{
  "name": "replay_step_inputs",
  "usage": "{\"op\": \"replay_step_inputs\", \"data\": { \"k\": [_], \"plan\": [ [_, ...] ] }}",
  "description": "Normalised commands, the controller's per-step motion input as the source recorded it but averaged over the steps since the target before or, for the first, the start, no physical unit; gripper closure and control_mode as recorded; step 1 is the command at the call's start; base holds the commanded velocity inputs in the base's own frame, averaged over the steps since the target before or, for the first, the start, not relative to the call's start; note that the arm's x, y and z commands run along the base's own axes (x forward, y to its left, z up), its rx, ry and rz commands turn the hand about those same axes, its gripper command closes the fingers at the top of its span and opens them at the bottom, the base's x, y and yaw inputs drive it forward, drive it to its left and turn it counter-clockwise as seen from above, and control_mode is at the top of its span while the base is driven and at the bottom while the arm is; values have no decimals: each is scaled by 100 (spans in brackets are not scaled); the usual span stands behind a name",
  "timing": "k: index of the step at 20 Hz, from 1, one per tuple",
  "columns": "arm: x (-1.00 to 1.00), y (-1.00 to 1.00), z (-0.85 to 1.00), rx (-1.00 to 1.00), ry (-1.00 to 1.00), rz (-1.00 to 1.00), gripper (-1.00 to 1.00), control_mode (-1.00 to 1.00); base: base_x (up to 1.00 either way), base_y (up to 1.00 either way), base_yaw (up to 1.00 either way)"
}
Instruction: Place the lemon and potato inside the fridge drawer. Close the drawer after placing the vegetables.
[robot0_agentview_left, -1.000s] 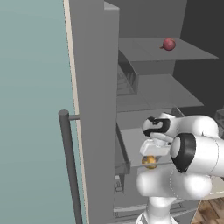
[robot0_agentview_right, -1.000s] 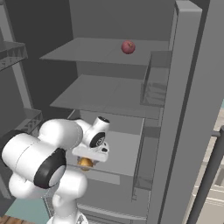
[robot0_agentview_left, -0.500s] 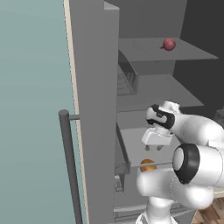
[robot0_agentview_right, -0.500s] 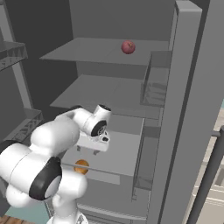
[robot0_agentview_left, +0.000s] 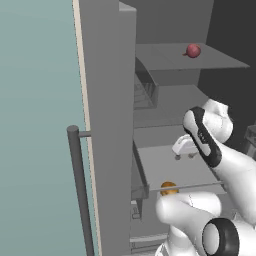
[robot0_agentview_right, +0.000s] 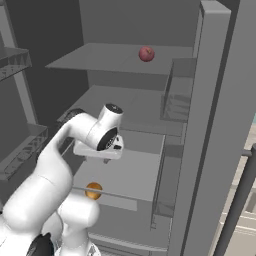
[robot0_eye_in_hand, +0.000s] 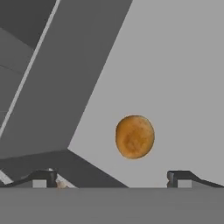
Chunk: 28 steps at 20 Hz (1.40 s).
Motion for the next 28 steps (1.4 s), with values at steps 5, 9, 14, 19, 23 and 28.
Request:
{"op": "replay_step_inputs", "data": {
  "k": [5,9,14,19,23,28],
  "plan": [
    [-72,1,65,0,-22,-8,-100,-100,0,0,0],
    [-48,21,51,-1,-14,-6,-100,-100,0,0,0],
    [-6,37,18,-5,3,-2,-100,-100,0,0,0],
    [0,5,0,-1,0,0,-100,-100,0,0,0],
    [-17,-2,2,0,-8,-1,-100,100,-24,-9,-1],
    [0,0,0,0,0,0,-100,100,-100,-43,-7]
  ]
}}
